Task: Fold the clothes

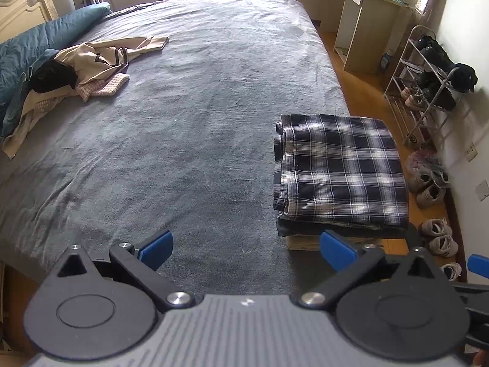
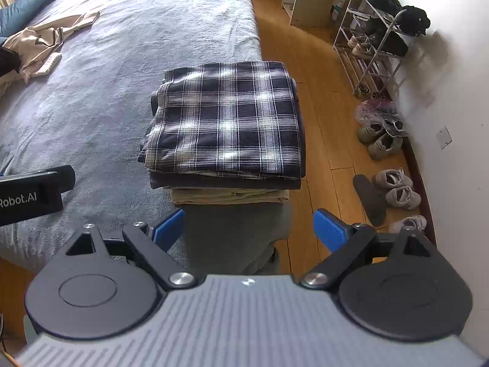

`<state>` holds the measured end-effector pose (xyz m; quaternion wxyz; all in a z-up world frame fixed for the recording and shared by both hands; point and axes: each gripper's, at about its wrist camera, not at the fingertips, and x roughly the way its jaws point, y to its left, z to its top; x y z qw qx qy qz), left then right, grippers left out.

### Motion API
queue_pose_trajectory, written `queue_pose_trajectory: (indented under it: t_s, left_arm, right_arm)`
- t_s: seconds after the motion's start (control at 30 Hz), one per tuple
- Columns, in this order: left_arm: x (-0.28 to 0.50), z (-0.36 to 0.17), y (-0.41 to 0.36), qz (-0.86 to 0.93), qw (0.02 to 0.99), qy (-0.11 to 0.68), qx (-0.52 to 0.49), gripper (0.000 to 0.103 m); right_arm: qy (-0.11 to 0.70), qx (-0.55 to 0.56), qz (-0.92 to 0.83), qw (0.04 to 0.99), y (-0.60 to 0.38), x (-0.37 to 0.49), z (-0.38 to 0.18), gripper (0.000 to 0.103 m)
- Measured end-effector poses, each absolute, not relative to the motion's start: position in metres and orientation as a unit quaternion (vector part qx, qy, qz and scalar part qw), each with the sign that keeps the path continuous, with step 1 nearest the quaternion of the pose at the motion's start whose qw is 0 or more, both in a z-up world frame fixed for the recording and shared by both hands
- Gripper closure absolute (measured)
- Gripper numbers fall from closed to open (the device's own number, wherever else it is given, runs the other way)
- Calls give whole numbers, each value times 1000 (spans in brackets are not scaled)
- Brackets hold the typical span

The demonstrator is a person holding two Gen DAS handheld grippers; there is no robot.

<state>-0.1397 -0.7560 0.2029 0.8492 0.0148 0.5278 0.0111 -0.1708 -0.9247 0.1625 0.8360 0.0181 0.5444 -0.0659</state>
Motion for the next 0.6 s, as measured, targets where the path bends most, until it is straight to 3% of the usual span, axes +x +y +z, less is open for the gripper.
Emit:
queue_pose_trajectory:
  t_s: [0.6]
  left_arm:
    - [-140, 202, -757, 17, 847, 531, 13, 0]
  right_arm:
    - [545, 17, -64, 836, -926, -169, 162, 12]
